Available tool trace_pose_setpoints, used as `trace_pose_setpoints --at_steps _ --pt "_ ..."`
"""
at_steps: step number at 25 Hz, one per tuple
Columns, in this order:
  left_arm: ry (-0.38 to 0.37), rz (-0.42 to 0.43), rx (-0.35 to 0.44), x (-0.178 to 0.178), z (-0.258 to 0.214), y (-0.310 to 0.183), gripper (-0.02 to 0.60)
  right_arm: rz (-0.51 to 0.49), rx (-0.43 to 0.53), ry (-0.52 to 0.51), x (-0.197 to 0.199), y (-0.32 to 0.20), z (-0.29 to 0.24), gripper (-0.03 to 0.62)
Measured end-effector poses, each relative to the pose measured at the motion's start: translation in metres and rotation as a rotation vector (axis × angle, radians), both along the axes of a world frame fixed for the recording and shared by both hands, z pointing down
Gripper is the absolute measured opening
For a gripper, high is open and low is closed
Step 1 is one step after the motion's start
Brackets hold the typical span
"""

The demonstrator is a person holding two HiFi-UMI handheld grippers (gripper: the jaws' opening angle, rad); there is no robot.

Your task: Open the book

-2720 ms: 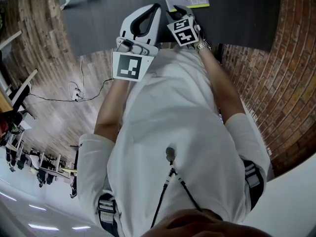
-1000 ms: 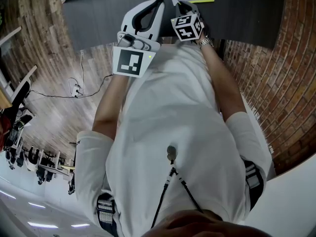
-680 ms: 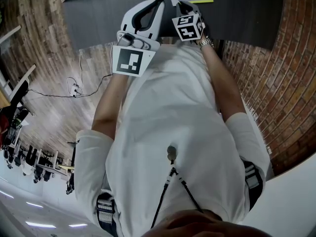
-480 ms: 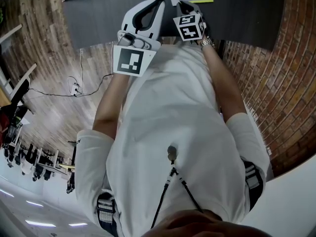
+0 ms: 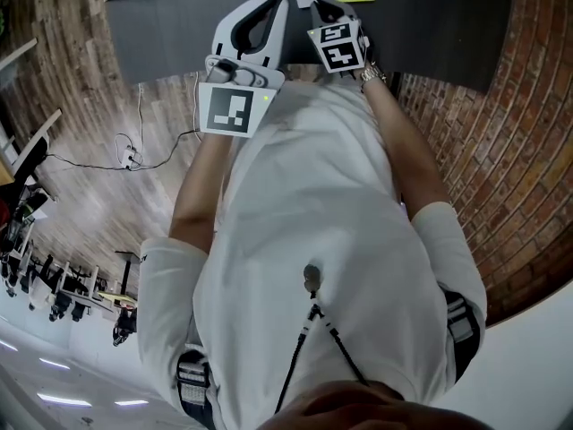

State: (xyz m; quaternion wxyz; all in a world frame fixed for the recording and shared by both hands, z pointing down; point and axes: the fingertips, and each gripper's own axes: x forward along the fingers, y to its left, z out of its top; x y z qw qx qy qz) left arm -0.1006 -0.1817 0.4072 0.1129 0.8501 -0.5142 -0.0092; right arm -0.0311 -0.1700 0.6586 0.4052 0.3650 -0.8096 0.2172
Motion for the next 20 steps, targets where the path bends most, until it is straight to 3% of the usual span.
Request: trace_pose_setpoints --at_steps 20 --pt "0.001 -0.096 0.015 0.055 -0.003 -0.002 0.023 -0.057 -0.025 -0.046 0.06 -0.01 -0.011 0.044"
